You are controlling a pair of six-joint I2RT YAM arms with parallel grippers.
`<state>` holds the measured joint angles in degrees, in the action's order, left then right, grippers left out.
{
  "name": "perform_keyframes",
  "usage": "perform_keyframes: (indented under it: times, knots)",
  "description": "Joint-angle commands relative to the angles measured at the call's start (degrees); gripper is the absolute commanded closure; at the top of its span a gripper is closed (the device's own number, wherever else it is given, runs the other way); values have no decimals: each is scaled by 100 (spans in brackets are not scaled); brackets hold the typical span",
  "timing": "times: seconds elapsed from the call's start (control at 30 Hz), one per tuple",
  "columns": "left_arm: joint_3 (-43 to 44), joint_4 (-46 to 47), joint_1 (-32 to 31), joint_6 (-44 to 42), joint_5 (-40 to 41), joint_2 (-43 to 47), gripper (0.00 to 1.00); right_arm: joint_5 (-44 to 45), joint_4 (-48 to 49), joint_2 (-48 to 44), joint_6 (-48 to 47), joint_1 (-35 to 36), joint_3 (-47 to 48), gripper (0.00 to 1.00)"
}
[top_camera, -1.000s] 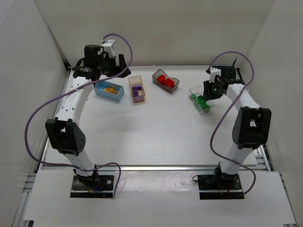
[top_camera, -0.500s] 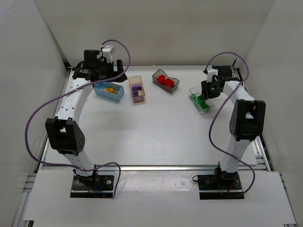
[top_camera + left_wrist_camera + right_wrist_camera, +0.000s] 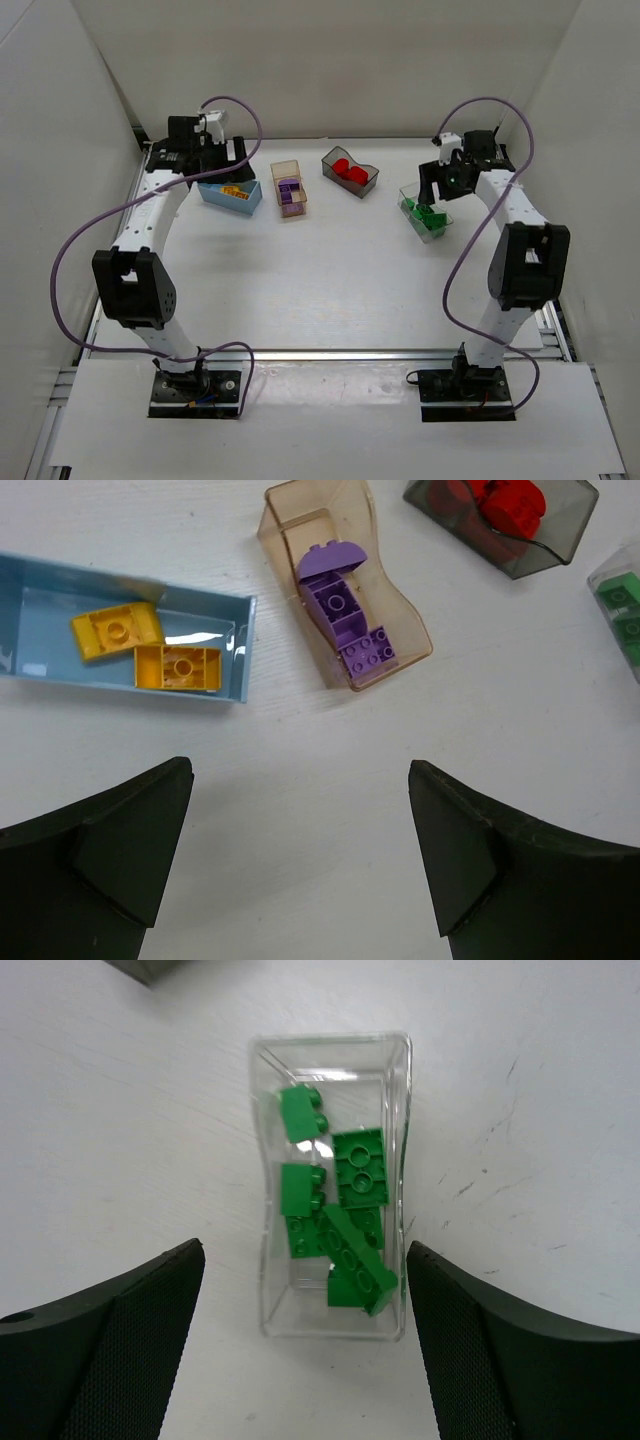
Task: Sort the legos into containers by color
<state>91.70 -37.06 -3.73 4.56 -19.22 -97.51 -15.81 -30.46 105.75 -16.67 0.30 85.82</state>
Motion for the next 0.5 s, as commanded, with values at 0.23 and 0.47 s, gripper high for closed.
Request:
perform_keyframes:
  times: [0.23, 0.47]
  knots:
    - [-460, -91, 680, 186, -231, 418, 1, -870, 173, -2305, 542, -792, -293, 13]
    - [-872, -65, 1522, -420, 33, 163, 1, -2336, -47, -1884, -457, -2787, -1041, 4]
